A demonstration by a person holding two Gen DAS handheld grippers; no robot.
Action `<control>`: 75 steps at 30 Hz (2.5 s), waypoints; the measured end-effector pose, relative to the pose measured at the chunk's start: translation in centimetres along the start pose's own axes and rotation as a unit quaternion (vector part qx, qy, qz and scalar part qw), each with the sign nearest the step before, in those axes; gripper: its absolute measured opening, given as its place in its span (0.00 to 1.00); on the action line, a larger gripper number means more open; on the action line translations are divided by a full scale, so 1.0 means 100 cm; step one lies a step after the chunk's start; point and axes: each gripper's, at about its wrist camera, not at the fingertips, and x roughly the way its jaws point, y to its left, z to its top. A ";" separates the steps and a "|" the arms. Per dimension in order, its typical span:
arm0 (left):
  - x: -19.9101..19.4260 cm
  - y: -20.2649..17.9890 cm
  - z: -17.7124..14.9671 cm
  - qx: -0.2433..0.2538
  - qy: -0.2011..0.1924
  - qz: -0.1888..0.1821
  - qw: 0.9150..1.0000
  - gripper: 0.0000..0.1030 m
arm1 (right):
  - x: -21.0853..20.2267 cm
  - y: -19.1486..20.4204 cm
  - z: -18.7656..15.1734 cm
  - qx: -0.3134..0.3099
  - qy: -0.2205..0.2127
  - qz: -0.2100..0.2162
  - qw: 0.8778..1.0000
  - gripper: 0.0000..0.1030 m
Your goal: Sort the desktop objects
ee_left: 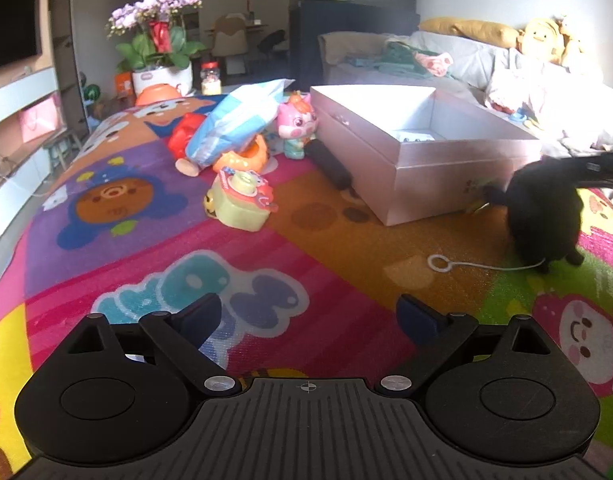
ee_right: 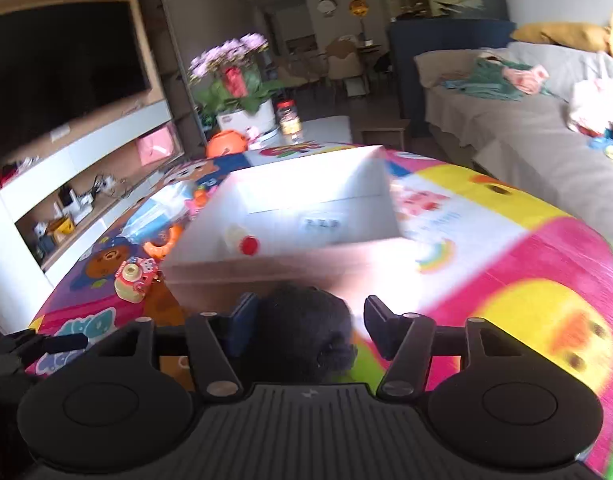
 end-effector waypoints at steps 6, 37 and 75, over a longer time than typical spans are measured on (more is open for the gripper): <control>0.006 -0.002 0.013 0.010 -0.017 0.020 1.000 0.95 | -0.027 -0.031 -0.025 0.030 0.000 -0.039 0.999 0.77; 0.010 0.008 0.034 -0.013 -0.022 0.043 0.999 0.65 | -0.016 -0.023 -0.055 0.012 0.022 -0.022 0.999 0.99; -0.027 -0.050 0.006 0.065 -0.004 -0.160 0.985 0.93 | -0.010 -0.025 -0.054 0.015 0.037 -0.026 0.999 1.00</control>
